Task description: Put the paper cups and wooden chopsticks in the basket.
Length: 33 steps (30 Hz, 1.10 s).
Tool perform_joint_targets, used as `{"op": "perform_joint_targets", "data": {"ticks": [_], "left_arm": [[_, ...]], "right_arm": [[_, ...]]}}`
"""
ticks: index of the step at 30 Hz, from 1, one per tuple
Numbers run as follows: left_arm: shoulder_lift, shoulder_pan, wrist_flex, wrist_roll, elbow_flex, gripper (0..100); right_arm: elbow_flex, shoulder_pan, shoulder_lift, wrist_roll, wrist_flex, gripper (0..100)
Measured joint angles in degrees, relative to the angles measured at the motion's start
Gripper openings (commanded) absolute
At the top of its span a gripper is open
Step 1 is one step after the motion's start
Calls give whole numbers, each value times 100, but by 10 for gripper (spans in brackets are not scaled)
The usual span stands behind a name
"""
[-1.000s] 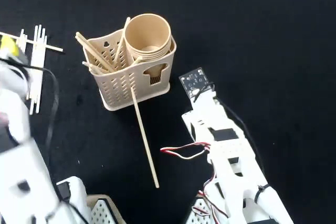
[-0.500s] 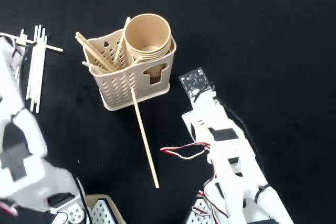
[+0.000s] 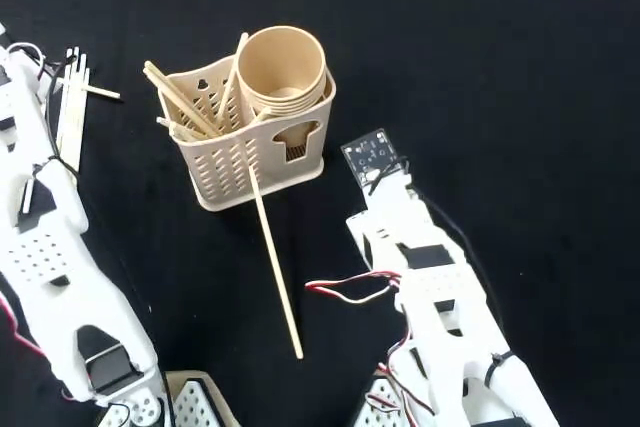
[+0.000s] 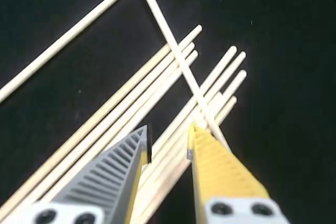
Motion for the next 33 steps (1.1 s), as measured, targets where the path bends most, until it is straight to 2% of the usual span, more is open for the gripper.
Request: {"op": "perform_joint_targets", "data": {"ticks": [11,14,20,31,33], "left_arm": [[1978,237,18,35,-1987,130],[2462,273,237,246,-2470,118],[2980,246,862,457,-3543,32],[3174,246,2251,466,-5187,37],[3174,246,2277,466,-5275,80]], "right_arm": [[0,0,0,0,0,14],[0,0,0,0,0,14],[0,0,0,0,0,14],[9,0,0,0,0,14],[9,0,0,0,0,14]]}}
